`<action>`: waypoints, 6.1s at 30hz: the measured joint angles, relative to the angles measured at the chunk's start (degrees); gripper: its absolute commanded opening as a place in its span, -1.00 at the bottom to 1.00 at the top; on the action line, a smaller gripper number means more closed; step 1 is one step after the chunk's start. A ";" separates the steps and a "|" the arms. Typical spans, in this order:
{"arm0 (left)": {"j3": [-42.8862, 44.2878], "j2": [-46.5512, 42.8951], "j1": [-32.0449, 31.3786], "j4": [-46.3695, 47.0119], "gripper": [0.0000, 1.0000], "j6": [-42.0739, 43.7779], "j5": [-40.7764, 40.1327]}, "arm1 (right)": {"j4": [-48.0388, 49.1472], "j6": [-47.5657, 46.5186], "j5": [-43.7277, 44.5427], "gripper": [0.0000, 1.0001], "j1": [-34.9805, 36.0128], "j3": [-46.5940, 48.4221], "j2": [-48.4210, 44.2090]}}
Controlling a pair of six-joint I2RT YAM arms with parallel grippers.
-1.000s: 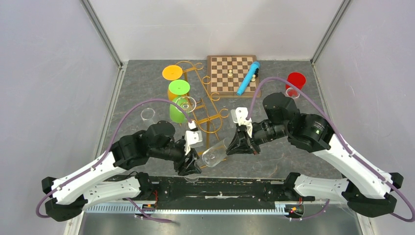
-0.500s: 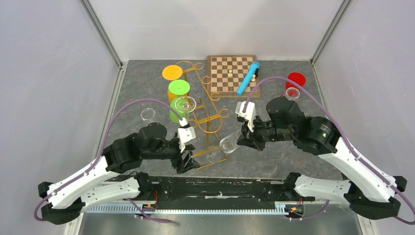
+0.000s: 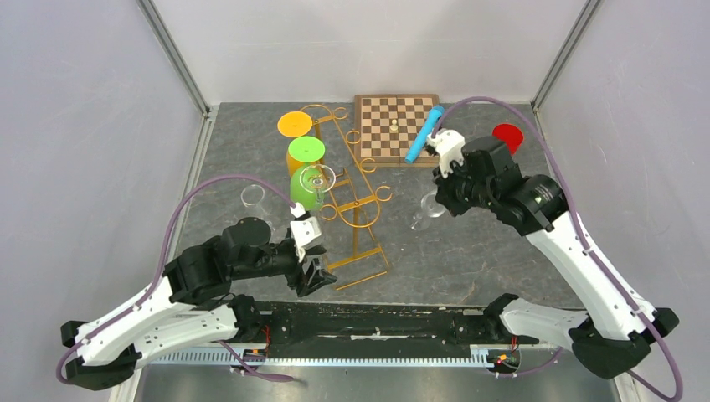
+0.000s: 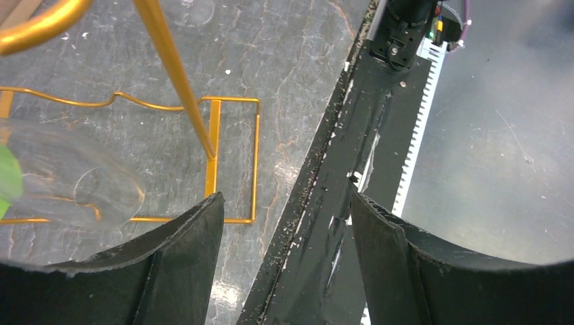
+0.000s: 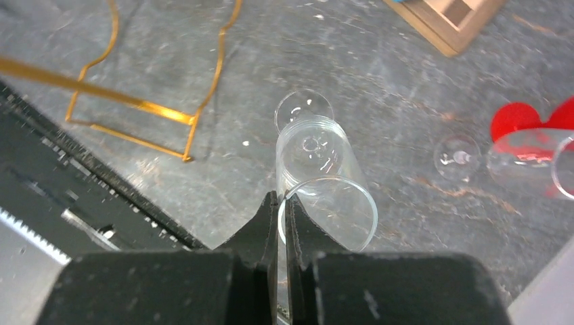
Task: Take the wine glass off the wine glass rack
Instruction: Place the wine glass at the center of the board, then move the wine rack to the center of the board.
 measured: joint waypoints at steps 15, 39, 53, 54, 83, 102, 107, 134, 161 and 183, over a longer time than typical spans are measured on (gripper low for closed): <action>-0.68 -2.10 0.00 1.88 0.47 -3.82 -5.09 | 8.39 -0.09 5.03 -1.00 -17.59 -0.37 7.56; -3.50 -4.61 0.00 2.93 0.48 -3.89 -6.49 | 7.26 -0.68 3.54 -1.00 -24.00 3.41 13.40; -3.80 -4.79 0.00 3.13 0.48 -3.91 -6.71 | 5.68 -1.14 5.90 -1.00 -24.00 3.41 14.38; -3.80 -4.87 0.00 3.13 0.48 -3.91 -6.78 | 5.70 -1.14 6.14 -1.00 -24.00 3.41 14.40; -3.80 -5.31 0.00 3.21 0.48 -3.91 -8.00 | 8.48 -1.51 4.28 -0.69 -24.00 3.41 17.09; -3.82 -4.92 0.00 3.21 0.48 -3.93 -8.39 | 9.57 -1.27 6.91 -0.18 -24.00 5.22 19.78; -3.82 -4.55 0.00 3.21 0.48 -3.91 -8.41 | 9.64 -1.05 7.93 -0.16 -24.02 7.72 20.24; -4.24 -3.89 0.00 3.19 0.48 -3.93 -11.63 | 18.49 2.25 -4.35 0.25 -24.02 9.42 11.02; -5.55 -15.23 0.07 4.52 0.40 -3.93 -23.32 | 46.21 -3.96 -35.39 0.40 -9.27 -38.01 -20.96; -6.23 -17.38 0.76 5.09 0.40 -3.93 -29.42 | 93.13 2.36 -41.86 0.36 2.78 -53.18 -7.80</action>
